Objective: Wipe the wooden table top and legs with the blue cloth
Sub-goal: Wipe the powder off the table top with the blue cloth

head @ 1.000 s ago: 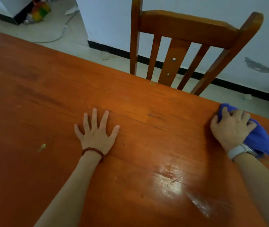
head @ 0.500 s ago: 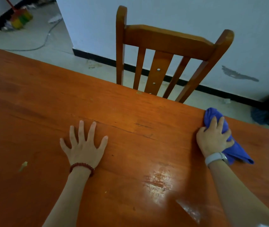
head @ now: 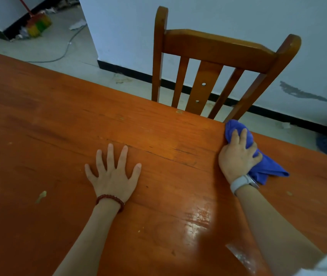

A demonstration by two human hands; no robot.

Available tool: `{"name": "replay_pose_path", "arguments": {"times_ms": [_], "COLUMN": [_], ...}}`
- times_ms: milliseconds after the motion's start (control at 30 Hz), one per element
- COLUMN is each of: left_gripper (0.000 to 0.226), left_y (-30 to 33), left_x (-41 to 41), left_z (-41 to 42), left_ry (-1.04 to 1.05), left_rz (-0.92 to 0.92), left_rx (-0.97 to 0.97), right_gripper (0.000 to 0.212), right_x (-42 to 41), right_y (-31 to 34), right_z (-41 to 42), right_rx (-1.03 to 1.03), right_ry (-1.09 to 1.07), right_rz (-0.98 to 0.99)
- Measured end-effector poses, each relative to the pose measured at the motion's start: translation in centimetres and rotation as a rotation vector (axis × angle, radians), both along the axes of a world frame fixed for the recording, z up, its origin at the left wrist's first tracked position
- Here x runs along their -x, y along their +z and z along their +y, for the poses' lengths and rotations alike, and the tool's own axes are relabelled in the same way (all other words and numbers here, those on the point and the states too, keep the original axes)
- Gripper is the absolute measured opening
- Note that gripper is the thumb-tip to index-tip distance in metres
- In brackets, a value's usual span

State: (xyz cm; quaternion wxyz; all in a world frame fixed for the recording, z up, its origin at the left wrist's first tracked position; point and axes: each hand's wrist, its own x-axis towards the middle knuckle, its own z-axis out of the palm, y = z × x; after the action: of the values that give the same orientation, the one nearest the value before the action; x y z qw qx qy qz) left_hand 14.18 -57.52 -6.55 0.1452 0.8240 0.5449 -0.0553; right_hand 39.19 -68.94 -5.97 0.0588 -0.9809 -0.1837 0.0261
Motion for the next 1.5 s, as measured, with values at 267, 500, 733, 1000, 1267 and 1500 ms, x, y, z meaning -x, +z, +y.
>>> {"name": "replay_pose_path", "arguments": {"times_ms": [267,500,733,1000,1267,1500], "left_gripper": [0.052,0.042,0.047,0.051,0.044,0.049], "left_y": [1.0,2.8,0.7,0.4,1.3,1.2], "left_x": [0.7,6.8,11.2,11.7,18.0,23.2], "left_z": [0.9,2.5,1.6,2.0,-0.2,-2.1], "left_ry": [0.038,0.306,0.392,0.332,0.478,0.571], "left_rz": [-0.139,-0.642,-0.180,-0.180,-0.481,-0.250], "left_rx": [0.153,0.074,0.032,0.079,-0.017,0.033], "right_gripper": [0.048,0.050,0.052,0.047,0.048,0.052], "right_x": [8.5,13.8,17.7,13.3,25.3,28.7], "right_y": [0.1,0.5,0.0,1.1,1.0,1.5], "right_z": [10.7,18.9,6.7,11.5,18.7,14.0], "right_rx": [0.032,0.052,-0.031,-0.032,-0.039,-0.299], "right_ry": [0.532,0.966,1.444,0.818,1.182,1.633], "right_rz": [0.000,0.091,0.060,0.052,0.097,0.415]}}
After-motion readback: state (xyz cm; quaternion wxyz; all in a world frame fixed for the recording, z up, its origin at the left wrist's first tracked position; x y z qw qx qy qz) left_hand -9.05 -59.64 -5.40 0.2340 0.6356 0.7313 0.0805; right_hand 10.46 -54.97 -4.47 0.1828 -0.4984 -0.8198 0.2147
